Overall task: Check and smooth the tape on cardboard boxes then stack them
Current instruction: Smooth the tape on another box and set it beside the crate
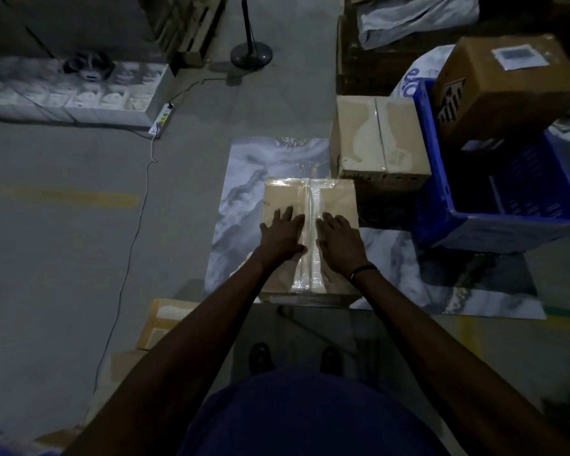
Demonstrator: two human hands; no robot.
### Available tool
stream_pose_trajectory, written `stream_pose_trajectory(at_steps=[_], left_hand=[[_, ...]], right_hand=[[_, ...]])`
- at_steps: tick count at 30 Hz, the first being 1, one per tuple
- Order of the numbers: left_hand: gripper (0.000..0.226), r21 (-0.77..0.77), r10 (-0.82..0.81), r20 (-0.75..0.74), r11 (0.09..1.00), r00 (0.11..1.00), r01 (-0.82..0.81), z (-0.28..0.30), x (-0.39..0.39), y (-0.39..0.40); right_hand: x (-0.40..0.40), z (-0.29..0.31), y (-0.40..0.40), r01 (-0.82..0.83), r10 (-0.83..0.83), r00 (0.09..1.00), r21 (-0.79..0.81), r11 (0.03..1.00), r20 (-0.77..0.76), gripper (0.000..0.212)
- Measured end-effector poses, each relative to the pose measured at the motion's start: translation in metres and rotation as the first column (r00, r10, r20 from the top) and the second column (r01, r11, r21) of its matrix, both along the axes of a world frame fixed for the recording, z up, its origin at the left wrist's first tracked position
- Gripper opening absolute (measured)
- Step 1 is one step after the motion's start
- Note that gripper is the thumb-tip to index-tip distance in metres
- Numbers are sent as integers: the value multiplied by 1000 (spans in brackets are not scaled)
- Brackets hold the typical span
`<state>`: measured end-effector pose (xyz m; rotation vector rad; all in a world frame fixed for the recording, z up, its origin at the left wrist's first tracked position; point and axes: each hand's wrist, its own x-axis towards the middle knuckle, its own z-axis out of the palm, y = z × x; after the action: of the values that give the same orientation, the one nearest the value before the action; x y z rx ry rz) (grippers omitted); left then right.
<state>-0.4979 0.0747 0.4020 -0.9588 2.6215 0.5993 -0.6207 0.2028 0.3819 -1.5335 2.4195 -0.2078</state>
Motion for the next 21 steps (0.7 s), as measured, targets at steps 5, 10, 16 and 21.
stream_pose_trajectory(at_steps=[5,10,16,21], left_hand=[[90,-2,-16,69,1000,998,16,-2,-8,-3],[77,-4,2,-17,1000,1000,-2,-6,11,7],[64,-31,17,-107,999,994,-21,-14,29,24],[67,17,59,-106,998,993,-58,-10,29,36]], right_hand=[[-3,-6,-7,1,-1,1000,3,1000,-15,51],[1,-7,13,9,-9,1000,-14,1000,5,51],[13,-12,32,12,-13,1000,-31,999,-18,50],[19,-11,34,22,-22,1000,-49,999,-4,49]])
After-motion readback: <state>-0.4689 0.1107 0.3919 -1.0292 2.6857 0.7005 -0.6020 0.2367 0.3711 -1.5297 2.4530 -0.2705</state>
